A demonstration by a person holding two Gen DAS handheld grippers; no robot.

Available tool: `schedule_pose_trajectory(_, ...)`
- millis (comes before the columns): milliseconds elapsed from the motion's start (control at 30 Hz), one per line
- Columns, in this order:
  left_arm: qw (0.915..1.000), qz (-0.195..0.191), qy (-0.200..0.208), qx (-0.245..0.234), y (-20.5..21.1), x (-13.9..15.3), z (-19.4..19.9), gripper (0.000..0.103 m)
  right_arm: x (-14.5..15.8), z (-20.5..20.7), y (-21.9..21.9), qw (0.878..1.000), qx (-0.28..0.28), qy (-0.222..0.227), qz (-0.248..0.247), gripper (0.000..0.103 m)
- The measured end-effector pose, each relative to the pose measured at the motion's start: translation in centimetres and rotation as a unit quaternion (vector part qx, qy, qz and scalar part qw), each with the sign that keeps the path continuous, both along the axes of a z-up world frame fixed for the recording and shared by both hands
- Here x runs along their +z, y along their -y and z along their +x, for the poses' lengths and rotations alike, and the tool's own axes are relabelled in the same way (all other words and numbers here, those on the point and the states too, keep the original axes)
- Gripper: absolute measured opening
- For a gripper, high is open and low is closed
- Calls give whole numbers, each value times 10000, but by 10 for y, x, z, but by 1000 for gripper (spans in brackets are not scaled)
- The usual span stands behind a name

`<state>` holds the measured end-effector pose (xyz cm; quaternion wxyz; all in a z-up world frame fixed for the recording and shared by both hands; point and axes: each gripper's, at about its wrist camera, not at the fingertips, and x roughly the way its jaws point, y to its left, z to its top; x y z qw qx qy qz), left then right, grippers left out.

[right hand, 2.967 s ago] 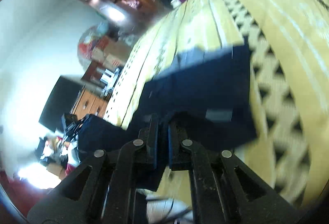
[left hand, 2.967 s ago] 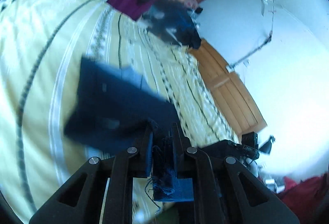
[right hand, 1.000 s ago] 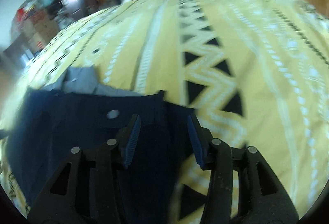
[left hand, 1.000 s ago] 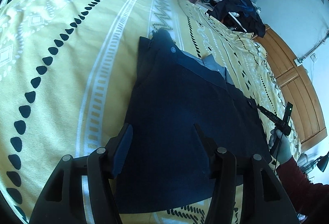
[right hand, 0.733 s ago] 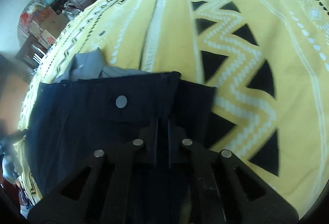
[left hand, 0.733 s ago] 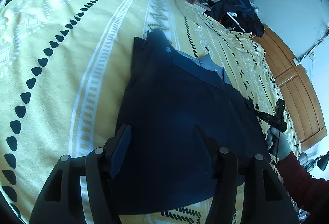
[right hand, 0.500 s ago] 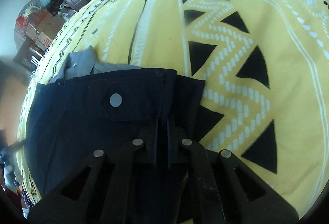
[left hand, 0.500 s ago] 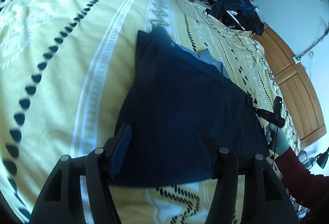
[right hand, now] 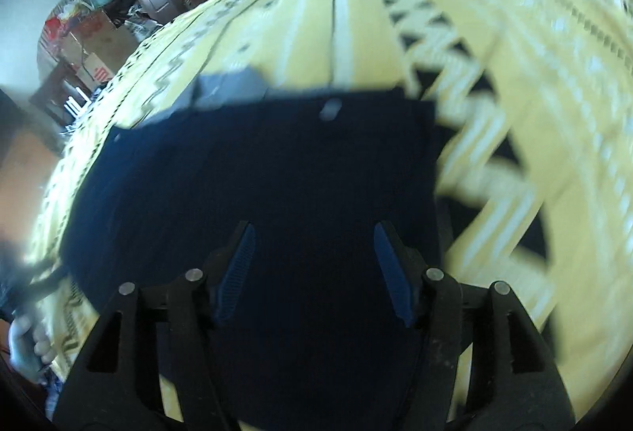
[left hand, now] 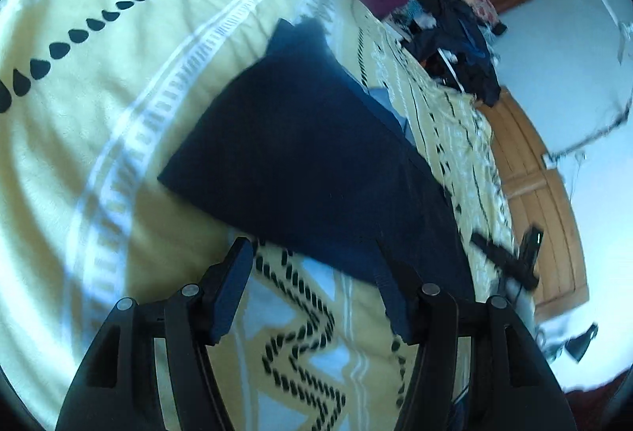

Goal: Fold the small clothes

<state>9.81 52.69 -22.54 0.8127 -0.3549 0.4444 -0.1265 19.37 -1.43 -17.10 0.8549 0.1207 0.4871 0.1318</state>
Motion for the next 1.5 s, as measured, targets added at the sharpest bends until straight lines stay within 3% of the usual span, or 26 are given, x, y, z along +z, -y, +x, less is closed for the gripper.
schedule_pose_trajectory(233, 9958, -271, 85, 872, -2, -15, 4, 63, -11, -31, -23, 9995, 12, -138, 267, 73)
schedule_pose_trajectory(333, 9931, -368, 126, 1106, -4, -18, -3, 62, -12, -29, -24, 9993, -41, -161, 323, 73)
schedule_pose_trajectory(400, 9918, -181, 1, 1268, -2, -18, -7, 55, -11, -26, -24, 9992, -31, -171, 356, 73)
schedule_pose_trajectory(467, 9891, 271, -215, 1428, 3, -15, -12, 47, -13, -25, -27, 9993, 13, -166, 334, 76)
schedule_pose_trajectory(567, 9873, 824, -211, 1340, 15, -11, -2, 54, -15, -26, -29, 9991, 22, -132, 396, 84)
schedule_pose_trajectory(633, 9856, 967, -155, 1377, 16, -12, 6, 56, -15, -27, -32, 9992, 5, -94, 393, 86)
schedule_pose_trajectory(767, 9850, 552, 131, 1627, 8, -15, 12, 70, -16, -34, -35, 9994, 51, -14, 329, 87)
schedule_pose_trajectory(867, 9837, 269, 447, 1720, 4, -15, 25, 70, -15, -35, -36, 9995, 75, 12, 320, 87)
schedule_pose_trajectory(1067, 9789, 187, 553, 1959, -1, -26, 51, 66, -8, -35, -40, 9991, 73, -48, 410, 87)
schedule_pose_trajectory(1133, 9792, 156, 534, 1949, -3, -29, 61, 51, 6, -34, -50, 9987, 175, 73, 483, 87)
schedule_pose_trajectory(1200, 9809, -111, 576, 1854, -9, -33, 65, 21, 23, -29, -65, 9974, 332, 232, 596, 87)
schedule_pose_trajectory(1267, 9837, -61, 748, 1635, -3, -26, 68, 22, 43, -12, -89, 9937, 588, 356, 889, 87)
schedule_pose_trajectory(1367, 9842, 511, 1206, 1188, 25, 2, 68, 22, 66, 27, -142, 9841, 1173, 464, 1246, 88)
schedule_pose_trajectory(1500, 9762, 1229, 1731, 444, 78, 36, 73, 22, 69, 101, -222, 9580, 2048, -41, 2008, 90)
